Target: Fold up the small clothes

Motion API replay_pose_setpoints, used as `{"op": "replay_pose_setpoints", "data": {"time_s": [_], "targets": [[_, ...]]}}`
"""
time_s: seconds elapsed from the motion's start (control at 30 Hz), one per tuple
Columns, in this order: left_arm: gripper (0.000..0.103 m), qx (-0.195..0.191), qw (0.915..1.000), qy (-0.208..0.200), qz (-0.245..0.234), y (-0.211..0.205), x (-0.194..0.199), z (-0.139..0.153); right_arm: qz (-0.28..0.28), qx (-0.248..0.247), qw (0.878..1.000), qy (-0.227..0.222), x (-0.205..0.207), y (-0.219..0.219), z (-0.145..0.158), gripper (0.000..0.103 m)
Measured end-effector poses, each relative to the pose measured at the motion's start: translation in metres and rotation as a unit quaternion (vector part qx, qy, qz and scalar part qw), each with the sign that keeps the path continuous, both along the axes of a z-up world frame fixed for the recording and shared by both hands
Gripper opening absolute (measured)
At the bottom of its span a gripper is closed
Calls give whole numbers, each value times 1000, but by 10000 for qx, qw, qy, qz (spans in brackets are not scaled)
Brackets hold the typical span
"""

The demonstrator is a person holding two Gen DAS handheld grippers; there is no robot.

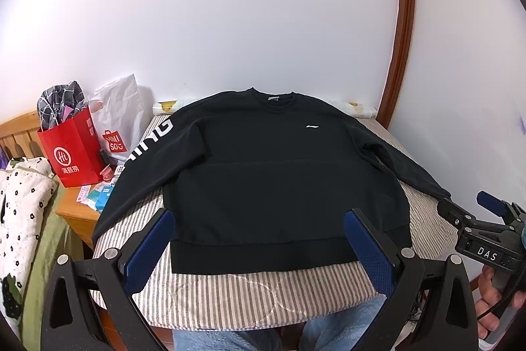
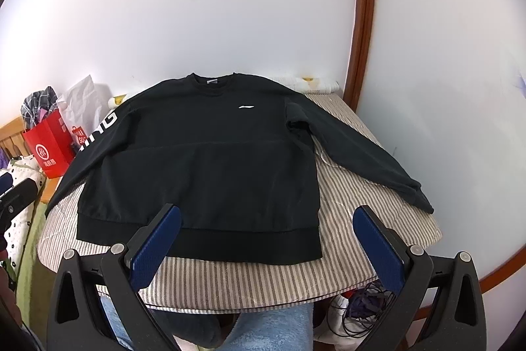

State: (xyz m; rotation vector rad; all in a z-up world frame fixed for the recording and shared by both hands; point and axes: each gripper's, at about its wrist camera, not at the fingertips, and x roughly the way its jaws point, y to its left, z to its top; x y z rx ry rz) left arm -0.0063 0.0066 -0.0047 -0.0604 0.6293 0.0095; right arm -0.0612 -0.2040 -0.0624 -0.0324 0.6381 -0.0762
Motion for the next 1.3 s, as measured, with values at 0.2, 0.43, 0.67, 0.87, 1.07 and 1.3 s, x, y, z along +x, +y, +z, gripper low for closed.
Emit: {"op": "replay_pose_setpoints", "data": {"time_s": [0.2,0.43,0.67,0.87,1.07,1.3], "targets": [[103,0,10000,-10,-22,1,0,1,7,-1,10000,-24,-3,-1,1,103],[103,-23,10000,-23,-2,1,-2,-2,-22,-30,10000,-51,-6,-2,3,103],[103,-33,10000,-22,62,-2,-5,-2,-1,-7,10000,-20,-5,-2,3,103],[103,-71,9999,-5,81,1,-6,-3,29,-50,10000,-8,-3,1,3,103],[103,-68,10000,42,40,2,-2,-5,58,-68,10000,-19,-3,2,2,103],[103,-95,9999,49,43,4,-3,-7,69,-81,9999,8,-3,4,0,103]]}}
